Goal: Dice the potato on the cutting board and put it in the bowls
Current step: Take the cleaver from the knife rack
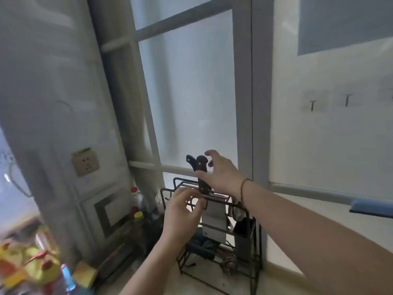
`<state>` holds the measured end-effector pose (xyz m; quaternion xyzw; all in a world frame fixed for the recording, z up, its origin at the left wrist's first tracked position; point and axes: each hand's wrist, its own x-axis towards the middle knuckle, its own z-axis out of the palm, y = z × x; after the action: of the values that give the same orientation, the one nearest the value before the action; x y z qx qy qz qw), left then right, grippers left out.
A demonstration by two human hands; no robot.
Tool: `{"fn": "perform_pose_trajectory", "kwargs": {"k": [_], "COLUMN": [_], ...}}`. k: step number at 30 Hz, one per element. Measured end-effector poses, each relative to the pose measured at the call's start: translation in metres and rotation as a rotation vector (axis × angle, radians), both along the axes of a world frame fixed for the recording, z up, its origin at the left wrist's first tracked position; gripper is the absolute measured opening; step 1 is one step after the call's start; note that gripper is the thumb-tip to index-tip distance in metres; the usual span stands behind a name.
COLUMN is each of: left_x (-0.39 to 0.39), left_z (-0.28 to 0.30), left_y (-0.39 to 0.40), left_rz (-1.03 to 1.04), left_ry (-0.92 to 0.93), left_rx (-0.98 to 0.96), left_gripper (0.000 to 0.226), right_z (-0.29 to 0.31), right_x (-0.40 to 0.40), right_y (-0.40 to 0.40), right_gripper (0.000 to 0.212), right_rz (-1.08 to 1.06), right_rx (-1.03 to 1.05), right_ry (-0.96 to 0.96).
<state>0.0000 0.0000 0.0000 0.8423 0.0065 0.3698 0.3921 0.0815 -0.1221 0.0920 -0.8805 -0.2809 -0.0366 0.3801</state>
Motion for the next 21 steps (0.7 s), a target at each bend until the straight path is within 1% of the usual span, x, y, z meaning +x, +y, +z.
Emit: {"fn": "perform_pose_trajectory", "kwargs": {"k": [2, 6, 8, 11, 14, 16, 19, 21], "left_x": [0.001, 0.003, 0.005, 0.011, 0.018, 0.024, 0.028, 0.029], "left_z": [0.001, -0.003, -0.004, -0.006, 0.000, 0.009, 0.030, 0.046], "left_y": [0.006, 0.015, 0.018, 0.021, 0.019, 0.014, -0.005, -0.021], "left_rz": [0.014, -0.007, -0.013, -0.012, 0.006, 0.023, 0.023, -0.006], "left_ry": [0.007, 0.012, 0.028, 0.008, -0.041, -0.119, -0.215, -0.281], "left_rx": [-0.008, 0.011, -0.001, -0.022, -0.023, -0.039, -0.038, 0.002], "left_gripper": [0.011, 0.012, 0.012, 0.013, 0.020, 0.027, 0.035, 0.037], "right_z": [-0.001, -0.010, -0.013, -0.012, 0.007, 0.030, 0.064, 0.077], "right_x": [0.007, 0.016, 0.020, 0.024, 0.020, 0.012, -0.009, -0.027], "right_y": [0.014, 0.027, 0.029, 0.027, 0.013, -0.006, -0.047, -0.080], "right_gripper": [0.059, 0.035, 0.029, 0.028, 0.028, 0.027, 0.028, 0.030], "right_rz": [-0.003, -0.067, -0.097, -0.131, -0.151, -0.169, -0.192, -0.200], "right_rx": [0.010, 0.030, 0.064, 0.133, 0.286, 0.428, 0.621, 0.725], "right_ry": [-0.007, -0.018, -0.055, -0.075, -0.126, -0.210, -0.340, -0.382]}}
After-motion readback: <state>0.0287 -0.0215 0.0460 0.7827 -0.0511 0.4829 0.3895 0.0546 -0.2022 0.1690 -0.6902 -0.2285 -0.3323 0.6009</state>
